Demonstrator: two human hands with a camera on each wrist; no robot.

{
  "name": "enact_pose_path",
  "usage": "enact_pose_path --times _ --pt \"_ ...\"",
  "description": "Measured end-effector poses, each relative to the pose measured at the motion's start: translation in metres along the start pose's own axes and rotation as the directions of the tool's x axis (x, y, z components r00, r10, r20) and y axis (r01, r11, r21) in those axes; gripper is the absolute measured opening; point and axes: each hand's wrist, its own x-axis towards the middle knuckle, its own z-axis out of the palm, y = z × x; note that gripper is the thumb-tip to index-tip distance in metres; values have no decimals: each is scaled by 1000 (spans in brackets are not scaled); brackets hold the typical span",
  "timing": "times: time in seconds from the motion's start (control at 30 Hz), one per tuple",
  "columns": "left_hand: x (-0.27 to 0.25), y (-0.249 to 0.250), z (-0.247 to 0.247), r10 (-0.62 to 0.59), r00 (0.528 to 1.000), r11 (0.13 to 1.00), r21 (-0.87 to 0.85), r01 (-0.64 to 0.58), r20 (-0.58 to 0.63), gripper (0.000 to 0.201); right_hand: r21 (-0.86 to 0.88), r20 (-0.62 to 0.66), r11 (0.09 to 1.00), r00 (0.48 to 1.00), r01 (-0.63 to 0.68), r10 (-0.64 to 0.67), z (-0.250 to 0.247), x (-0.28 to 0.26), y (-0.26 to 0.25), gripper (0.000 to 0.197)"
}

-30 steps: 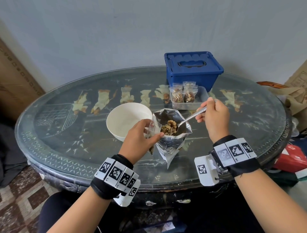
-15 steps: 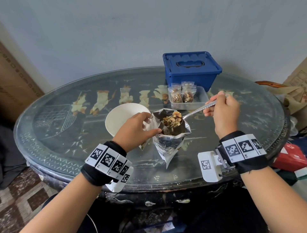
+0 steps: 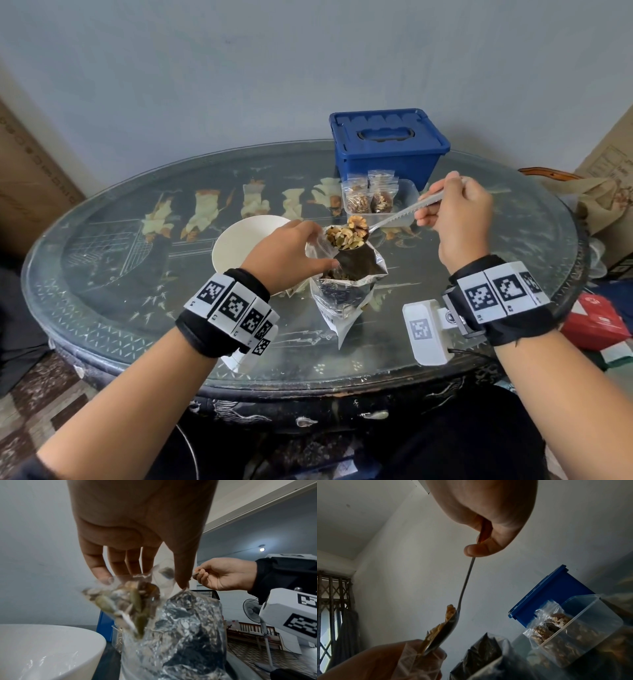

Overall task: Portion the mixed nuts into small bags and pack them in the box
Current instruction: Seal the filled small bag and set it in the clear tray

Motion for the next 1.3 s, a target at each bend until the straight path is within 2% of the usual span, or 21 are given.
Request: enact_pose_path --times 0.53,0.83,1.07,1.3 --pt "6 12 4 12 999 1000 4 -12 33 57 12 92 1000 996 5 -6 6 -14 1 33" --pt "7 12 8 28 1000 1000 -10 -28 -1 58 26 207 997 975 79 -82 12 -27 -4 31" --pt "0 6 14 34 991 995 -91 -45 -126 53 0 349 968 907 250 -234 21 -37 -18 26" --pt "-13 -3 23 -34 962 973 -228 -30 -270 48 -61 411 856 794 514 -447 24 -38 -31 22"
